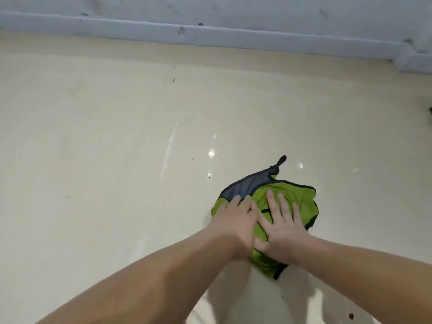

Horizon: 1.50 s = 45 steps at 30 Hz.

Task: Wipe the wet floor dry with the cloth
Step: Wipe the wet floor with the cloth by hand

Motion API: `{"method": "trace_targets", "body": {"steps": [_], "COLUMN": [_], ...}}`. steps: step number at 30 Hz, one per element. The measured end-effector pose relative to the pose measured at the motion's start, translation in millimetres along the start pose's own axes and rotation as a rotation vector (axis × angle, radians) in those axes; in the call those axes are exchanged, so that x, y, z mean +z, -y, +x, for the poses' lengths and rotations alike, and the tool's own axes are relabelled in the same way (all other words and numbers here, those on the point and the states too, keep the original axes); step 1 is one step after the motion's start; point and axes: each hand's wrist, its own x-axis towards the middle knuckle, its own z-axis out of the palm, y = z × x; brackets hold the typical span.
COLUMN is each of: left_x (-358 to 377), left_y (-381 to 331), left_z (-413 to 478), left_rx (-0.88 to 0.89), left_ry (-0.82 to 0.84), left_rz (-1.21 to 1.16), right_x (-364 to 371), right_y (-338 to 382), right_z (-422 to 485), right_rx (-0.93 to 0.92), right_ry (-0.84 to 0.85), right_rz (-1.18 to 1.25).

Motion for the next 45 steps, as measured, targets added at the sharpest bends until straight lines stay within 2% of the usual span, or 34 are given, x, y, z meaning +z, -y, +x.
{"method": "trace_targets", "body": {"steps": [3,5,7,10,13,15,17,20,24,28,34,38,40,43,45], "left_x": [16.3,16.5,21.5,38.9,52.8,55.2,56.7,64.8,77.4,78.8,87.6,103.2,108.6,107.3,102.7], "left_y": [20.9,33.6,37.3,19.4,-13.0,-33.8,-55.1,-86.6,-119.8,-167.9,-237.7,-267.4,-272.6,-267.3,-250.6], "left_z": [-24.6,-31.1,-32.5,-39.3,-55.6,-64.3,-67.8,-74.9,-79.6,-71.9,-60.2,-71.8,-79.0,-93.2,-102.0], "left_rx": [0.157,0.189,0.239,0.324,0.452,0.482,0.485,0.547,0.657,0.647,0.611,0.605,0.628,0.618,0.613], "left_ry": [0.032,0.06,0.018,-0.008,0.074,0.169,0.237,0.186,0.207,0.184,0.059,0.09,0.094,0.071,0.049], "left_rz": [0.026,0.031,0.022,0.013,0.073,0.095,0.131,0.149,0.203,0.287,0.173,0.107,0.09,0.092,0.16], "right_x": [12.0,20.3,30.3,52.3,77.9,89.6,96.8,110.7,125.9,144.4,184.5,205.5,217.2,229.3,224.3], "right_y": [45.8,73.6,98.8,128.0,148.5,153.2,138.4,89.7,25.1,-33.2,-123.1,-152.8,-147.0,-108.9,-81.2], "right_z": [-33.1,-53.1,-74.3,-108.0,-151.9,-174.0,-188.5,-206.1,-238.2,-278.3,-328.5,-347.8,-347.4,-332.9,-319.1], "right_rx": [0.032,0.076,0.12,0.178,0.28,0.278,0.237,0.209,0.287,0.385,0.634,0.863,0.974,1.172,1.236], "right_ry": [0.147,0.206,0.255,0.289,0.343,0.381,0.404,0.402,0.471,0.495,0.333,0.214,0.081,-0.206,-0.222], "right_rz": [-0.071,-0.07,-0.026,0.045,0.121,0.134,0.118,0.08,0.043,0.17,0.39,0.542,0.555,0.541,0.613]}}
